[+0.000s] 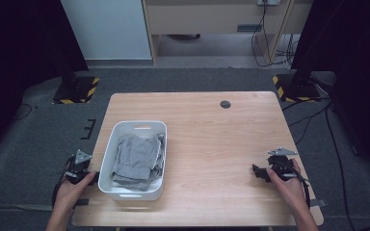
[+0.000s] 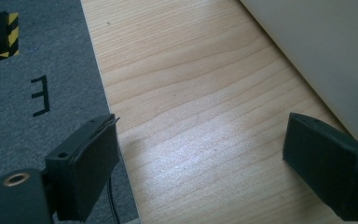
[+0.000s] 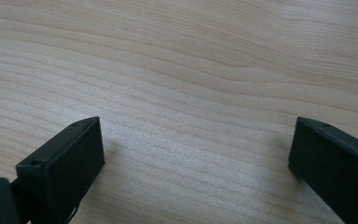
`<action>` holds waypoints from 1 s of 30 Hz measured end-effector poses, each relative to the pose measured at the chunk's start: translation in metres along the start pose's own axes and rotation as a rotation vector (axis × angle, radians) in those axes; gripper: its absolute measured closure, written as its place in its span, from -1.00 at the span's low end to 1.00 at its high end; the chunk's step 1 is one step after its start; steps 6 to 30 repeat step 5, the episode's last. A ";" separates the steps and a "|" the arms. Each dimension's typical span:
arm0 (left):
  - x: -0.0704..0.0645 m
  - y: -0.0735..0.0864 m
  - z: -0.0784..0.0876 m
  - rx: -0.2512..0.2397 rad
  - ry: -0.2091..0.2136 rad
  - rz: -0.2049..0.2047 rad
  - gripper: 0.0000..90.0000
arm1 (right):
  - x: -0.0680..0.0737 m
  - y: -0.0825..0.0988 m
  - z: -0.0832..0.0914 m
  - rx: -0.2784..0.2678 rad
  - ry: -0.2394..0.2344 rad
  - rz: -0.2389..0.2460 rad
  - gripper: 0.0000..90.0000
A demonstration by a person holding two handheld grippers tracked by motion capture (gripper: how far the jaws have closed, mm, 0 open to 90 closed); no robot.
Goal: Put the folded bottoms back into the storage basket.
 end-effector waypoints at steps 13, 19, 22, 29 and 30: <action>-0.002 0.001 0.000 -0.010 0.001 0.000 -0.78 | -0.001 0.002 0.000 -0.022 -0.008 0.010 -0.95; -0.002 0.001 0.000 -0.010 0.001 0.000 -0.78 | -0.001 0.002 0.000 -0.022 -0.008 0.010 -0.95; -0.002 0.001 0.000 -0.010 0.001 0.000 -0.78 | -0.001 0.002 0.000 -0.022 -0.008 0.010 -0.95; -0.002 0.001 0.000 -0.010 0.001 0.000 -0.78 | -0.001 0.002 0.000 -0.022 -0.008 0.010 -0.95; -0.002 0.001 0.000 -0.010 0.001 0.000 -0.78 | -0.001 0.002 0.000 -0.022 -0.008 0.010 -0.95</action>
Point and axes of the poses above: each handheld gripper's, and its own axes: z roughly backward along the jaws, y roughly out of its underside, x roughly to its left, the point moved 1 cm from there along -z, roughly forward along the jaws, and after that the axes turned 13 degrees about -y, right-handed, at the moved point
